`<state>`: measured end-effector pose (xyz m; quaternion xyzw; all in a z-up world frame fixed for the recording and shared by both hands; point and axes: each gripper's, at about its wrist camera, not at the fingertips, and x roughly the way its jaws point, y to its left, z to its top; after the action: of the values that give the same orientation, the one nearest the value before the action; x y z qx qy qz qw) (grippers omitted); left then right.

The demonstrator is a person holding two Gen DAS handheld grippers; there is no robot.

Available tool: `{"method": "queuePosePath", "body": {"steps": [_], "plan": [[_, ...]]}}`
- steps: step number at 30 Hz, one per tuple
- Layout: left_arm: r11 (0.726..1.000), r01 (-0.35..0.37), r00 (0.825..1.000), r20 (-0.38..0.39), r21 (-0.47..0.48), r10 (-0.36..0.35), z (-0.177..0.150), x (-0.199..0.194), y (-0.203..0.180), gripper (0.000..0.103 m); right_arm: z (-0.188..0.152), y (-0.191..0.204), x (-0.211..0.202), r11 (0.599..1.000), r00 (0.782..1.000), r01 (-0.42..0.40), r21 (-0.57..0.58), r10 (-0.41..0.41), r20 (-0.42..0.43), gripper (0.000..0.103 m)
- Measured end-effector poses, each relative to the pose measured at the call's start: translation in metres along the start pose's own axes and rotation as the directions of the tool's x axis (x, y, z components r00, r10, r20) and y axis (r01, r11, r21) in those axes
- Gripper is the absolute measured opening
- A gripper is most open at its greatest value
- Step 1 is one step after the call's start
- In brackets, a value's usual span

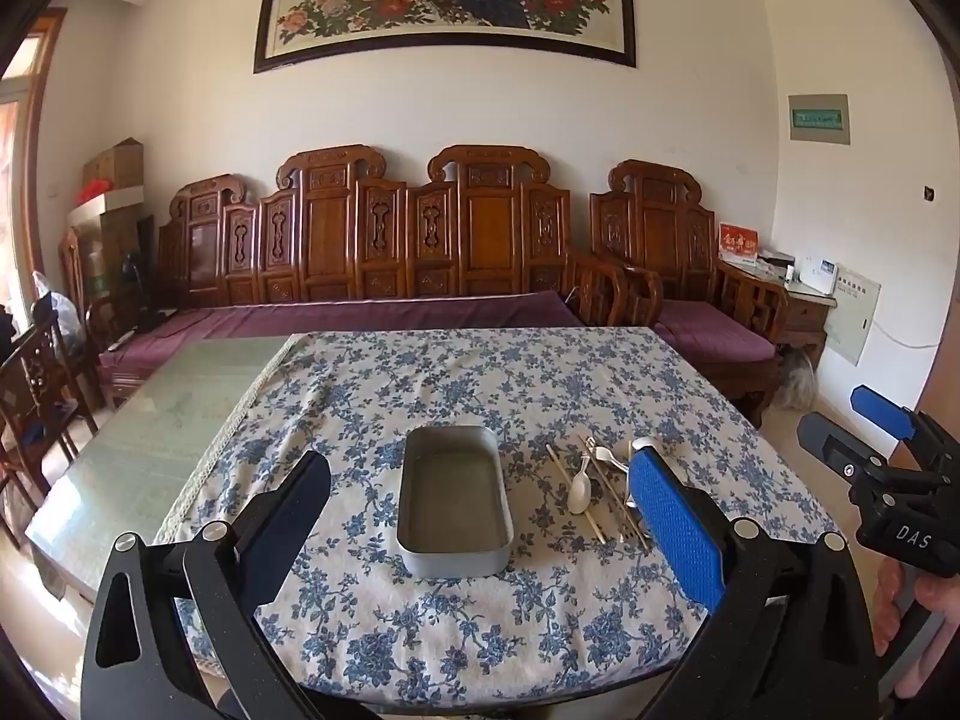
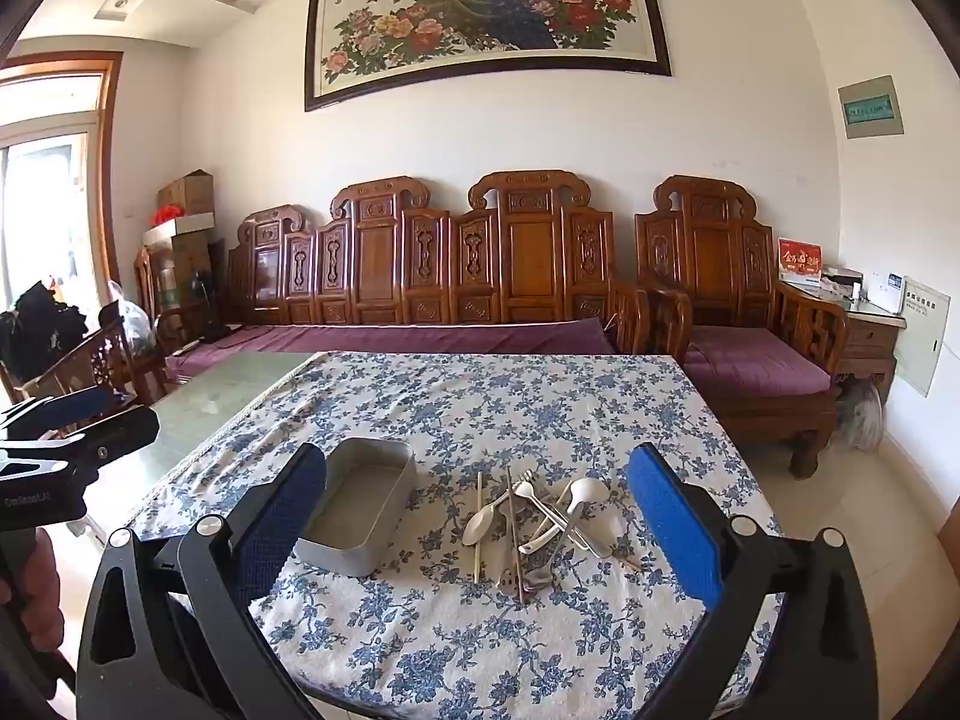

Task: Organize utensils

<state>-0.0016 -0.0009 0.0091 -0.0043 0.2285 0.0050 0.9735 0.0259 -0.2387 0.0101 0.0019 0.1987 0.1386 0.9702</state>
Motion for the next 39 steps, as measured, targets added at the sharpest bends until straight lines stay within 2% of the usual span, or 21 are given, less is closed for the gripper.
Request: {"method": "queuePosePath", "body": {"steps": [39], "plan": [[1.0, 0.015, 0.999, 0.029, -0.002, -0.015, 0.013, -0.018, -0.002, 0.097, 0.004, -0.002, -0.005, 1.0, 1.0, -0.006, 0.005, 0.006, 0.011, 0.101]]}}
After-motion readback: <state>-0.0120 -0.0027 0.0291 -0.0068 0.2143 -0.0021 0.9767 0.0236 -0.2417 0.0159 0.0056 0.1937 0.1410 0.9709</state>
